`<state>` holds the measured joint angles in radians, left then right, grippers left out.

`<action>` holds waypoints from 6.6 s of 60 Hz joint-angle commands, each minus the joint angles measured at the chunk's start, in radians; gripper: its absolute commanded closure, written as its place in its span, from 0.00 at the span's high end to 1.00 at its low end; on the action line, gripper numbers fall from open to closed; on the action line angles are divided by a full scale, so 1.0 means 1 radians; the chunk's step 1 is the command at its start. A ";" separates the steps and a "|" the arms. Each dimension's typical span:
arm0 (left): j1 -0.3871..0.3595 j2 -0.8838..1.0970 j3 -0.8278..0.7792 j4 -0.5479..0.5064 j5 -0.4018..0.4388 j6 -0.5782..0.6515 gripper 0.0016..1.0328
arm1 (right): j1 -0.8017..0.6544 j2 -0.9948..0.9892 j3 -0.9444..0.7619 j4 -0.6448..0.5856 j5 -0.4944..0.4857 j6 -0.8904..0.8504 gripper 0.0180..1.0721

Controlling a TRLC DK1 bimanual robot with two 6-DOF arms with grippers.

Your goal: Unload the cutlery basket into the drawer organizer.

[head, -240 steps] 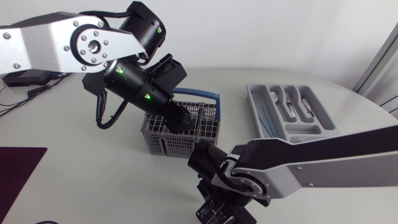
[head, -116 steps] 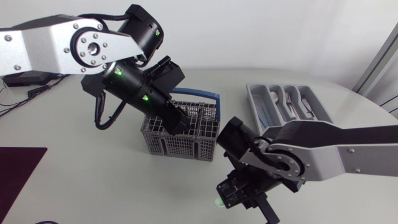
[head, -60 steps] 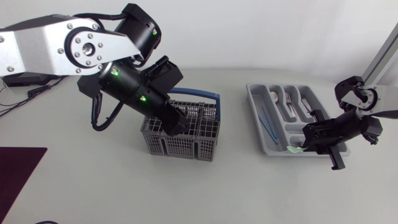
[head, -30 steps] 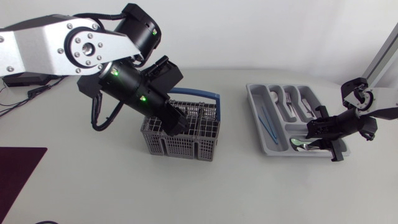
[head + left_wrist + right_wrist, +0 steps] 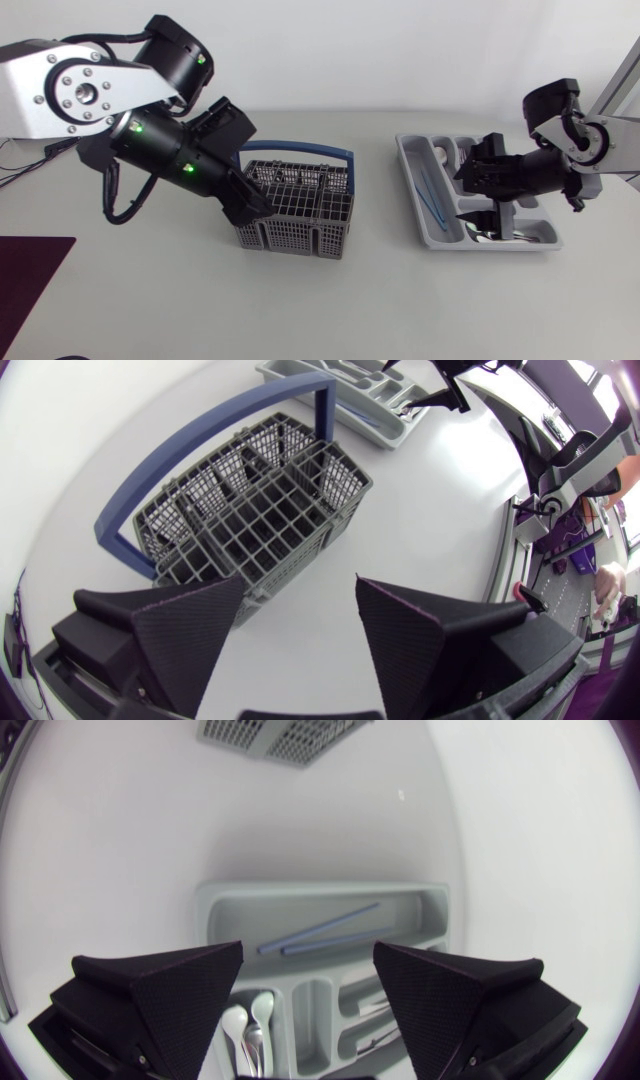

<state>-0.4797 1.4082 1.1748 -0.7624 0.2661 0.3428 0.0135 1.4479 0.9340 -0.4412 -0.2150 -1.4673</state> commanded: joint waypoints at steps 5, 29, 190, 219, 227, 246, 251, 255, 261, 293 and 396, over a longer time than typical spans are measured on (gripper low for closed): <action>0.076 -0.037 -0.095 0.000 0.024 0.065 0.80 | 0.180 -0.061 -0.041 -0.001 -0.024 0.280 0.69; 0.133 -0.098 -0.224 0.210 0.079 0.074 0.23 | 0.525 -0.049 -0.121 0.346 -0.030 0.743 0.05; 0.225 0.095 -0.239 0.360 0.099 0.134 0.23 | 0.444 0.097 -0.149 0.507 0.065 0.722 0.05; 0.401 0.026 -0.267 0.360 0.117 0.176 0.23 | 0.373 0.034 -0.261 0.545 0.141 0.736 0.05; 0.438 -0.015 -0.288 0.360 0.137 0.183 0.24 | 0.336 -0.067 -0.308 0.552 0.160 0.751 0.05; 0.546 -0.204 -0.394 0.377 0.203 0.174 0.27 | 0.319 -0.445 -0.446 0.518 0.312 0.828 0.16; 0.556 -0.239 -0.409 0.388 0.203 0.159 0.39 | 0.318 -0.523 -0.474 0.496 0.315 0.829 0.44; 0.556 -0.268 -0.429 0.388 0.205 0.154 0.68 | 0.315 -0.593 -0.495 0.466 0.325 0.838 0.75; 0.549 -0.313 -0.455 0.390 0.203 0.154 0.96 | 0.312 -0.689 -0.528 0.441 0.344 0.841 0.96; 0.569 -0.630 -0.653 0.518 0.183 0.067 0.96 | 0.227 -1.008 -0.590 0.337 0.367 0.924 0.96; 0.480 -1.408 -1.175 0.762 -0.266 -0.343 0.96 | -0.014 -1.448 -0.934 0.441 0.215 1.467 0.96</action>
<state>0.0078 0.0086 0.0193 -0.0021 0.0086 0.0257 0.0059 0.0074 0.0200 -0.0185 0.0032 -0.0376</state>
